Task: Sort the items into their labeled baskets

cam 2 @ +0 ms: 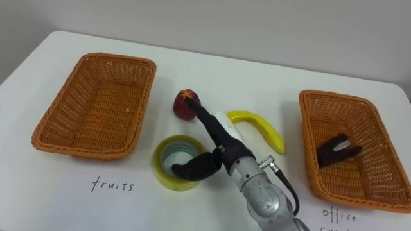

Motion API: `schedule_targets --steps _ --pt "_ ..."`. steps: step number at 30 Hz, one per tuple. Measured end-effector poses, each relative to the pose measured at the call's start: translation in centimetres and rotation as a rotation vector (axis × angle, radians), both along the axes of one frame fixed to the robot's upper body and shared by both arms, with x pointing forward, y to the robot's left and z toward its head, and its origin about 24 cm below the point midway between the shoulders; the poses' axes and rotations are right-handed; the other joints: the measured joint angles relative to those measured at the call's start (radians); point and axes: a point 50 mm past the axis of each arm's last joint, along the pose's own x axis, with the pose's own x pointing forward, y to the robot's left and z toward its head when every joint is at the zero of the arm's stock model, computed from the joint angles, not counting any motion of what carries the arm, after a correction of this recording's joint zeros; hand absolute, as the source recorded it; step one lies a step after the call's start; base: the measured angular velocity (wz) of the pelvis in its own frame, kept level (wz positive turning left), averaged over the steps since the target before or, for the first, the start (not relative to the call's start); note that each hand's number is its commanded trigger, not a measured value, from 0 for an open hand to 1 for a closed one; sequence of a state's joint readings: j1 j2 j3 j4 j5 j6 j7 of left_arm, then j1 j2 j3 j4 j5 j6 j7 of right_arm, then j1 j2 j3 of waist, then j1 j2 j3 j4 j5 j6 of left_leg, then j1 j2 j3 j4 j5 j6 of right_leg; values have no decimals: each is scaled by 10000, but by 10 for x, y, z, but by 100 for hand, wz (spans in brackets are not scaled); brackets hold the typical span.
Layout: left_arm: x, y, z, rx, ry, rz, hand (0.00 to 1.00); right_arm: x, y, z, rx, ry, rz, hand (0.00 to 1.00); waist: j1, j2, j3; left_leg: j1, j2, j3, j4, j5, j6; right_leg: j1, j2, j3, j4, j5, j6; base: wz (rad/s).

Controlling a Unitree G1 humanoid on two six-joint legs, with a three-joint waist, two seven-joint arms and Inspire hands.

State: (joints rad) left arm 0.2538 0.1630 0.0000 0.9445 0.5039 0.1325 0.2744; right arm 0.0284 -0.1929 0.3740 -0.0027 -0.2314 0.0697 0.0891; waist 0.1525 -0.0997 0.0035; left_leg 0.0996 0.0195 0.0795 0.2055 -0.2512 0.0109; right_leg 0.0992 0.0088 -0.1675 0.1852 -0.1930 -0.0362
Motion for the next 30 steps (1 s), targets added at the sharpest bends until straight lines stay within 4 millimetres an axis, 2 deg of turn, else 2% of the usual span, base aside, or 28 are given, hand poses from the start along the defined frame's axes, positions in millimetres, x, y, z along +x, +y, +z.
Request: schedule_targets --steps 7,30 --pt "-5 0 -2 44 472 23 0 2 -2 -2 -700 90 -69 0 190 4 1 -48 0 -28 -11 -9 -2 -25 58 -43 40 5 -9 0" --pt "10 1 2 156 114 -222 0 7 -3 1 -1172 281 619 0 203 15 -6 -177 10 -61 84 -8 -4 -76 56 -161 40 19 -30 1"
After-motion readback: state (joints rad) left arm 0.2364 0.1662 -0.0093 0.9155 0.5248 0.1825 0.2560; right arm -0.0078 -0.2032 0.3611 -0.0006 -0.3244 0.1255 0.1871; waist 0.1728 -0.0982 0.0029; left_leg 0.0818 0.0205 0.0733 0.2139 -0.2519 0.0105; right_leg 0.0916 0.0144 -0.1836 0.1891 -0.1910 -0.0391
